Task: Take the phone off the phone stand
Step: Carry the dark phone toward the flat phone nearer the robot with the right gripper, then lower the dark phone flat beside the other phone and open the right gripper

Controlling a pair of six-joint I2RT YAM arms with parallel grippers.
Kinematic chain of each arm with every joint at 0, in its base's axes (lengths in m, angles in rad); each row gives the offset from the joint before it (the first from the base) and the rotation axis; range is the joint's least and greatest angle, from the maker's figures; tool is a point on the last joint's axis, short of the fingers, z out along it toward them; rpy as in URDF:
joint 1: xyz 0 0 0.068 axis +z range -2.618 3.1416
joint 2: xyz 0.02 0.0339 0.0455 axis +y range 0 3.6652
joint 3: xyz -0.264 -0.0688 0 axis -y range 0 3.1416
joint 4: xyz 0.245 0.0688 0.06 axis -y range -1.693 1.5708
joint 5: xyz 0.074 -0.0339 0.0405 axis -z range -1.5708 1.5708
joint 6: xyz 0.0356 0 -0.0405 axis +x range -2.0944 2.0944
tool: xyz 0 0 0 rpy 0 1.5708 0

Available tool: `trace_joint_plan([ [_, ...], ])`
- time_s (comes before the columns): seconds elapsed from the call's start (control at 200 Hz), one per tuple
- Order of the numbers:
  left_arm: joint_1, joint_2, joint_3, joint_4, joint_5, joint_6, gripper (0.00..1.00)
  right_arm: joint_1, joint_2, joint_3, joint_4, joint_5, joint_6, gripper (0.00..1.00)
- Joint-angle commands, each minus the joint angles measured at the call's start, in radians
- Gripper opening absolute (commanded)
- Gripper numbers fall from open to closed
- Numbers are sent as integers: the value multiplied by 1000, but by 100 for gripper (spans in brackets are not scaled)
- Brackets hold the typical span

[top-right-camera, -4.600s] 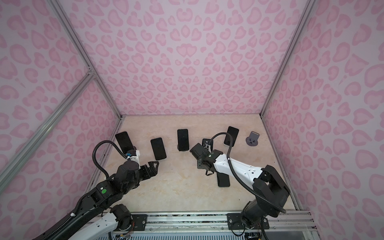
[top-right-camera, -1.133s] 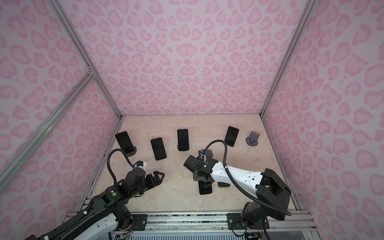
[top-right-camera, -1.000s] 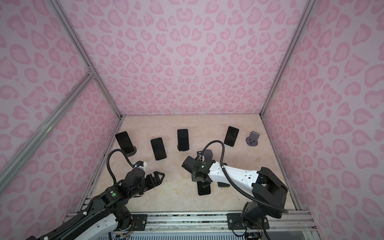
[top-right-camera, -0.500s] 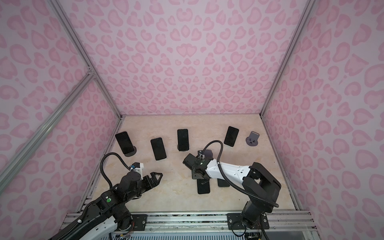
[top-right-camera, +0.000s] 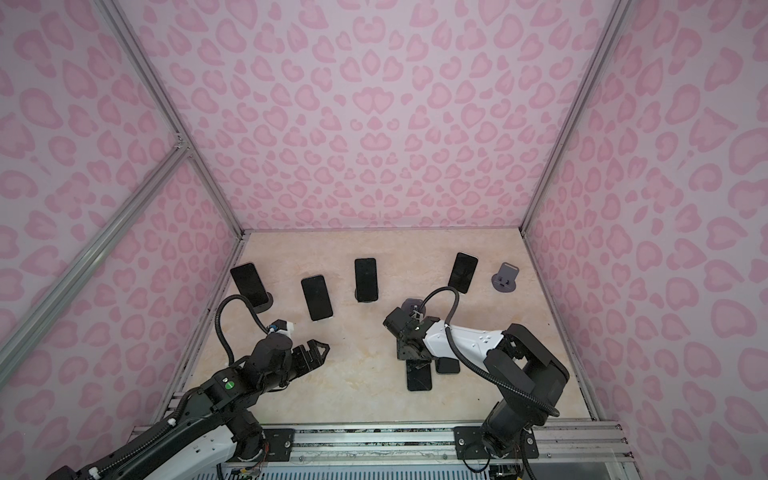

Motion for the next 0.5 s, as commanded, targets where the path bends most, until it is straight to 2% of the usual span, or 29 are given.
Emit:
trace_joint_plan([
  [0.0,1,41,36,27,17,24,95,-1,18,-7,60,12,-23,64],
  [0.25,2,79,68,28,7,18,95,-6,79,-5,75,21,-29,68],
  [0.495,1,66,93,-12,-12,9,96,-3,71,-30,54,66,-24,73],
])
